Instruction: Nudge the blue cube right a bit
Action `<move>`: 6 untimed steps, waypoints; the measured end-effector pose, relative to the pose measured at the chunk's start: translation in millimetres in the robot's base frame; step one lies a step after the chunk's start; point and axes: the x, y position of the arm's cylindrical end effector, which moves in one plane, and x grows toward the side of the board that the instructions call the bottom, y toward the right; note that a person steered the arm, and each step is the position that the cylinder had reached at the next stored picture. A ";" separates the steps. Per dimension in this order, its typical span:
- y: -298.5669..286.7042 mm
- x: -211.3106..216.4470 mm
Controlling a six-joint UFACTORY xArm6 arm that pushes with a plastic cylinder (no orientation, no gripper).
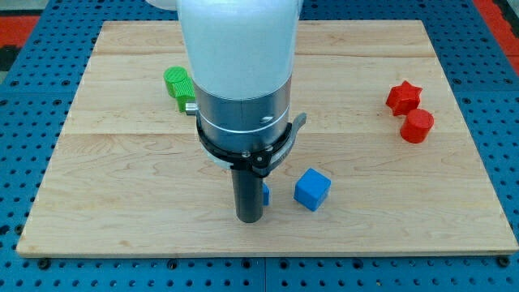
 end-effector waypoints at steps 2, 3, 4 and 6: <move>26.1 0.0; 37.8 -0.7; 67.7 -8.2; 68.9 -13.2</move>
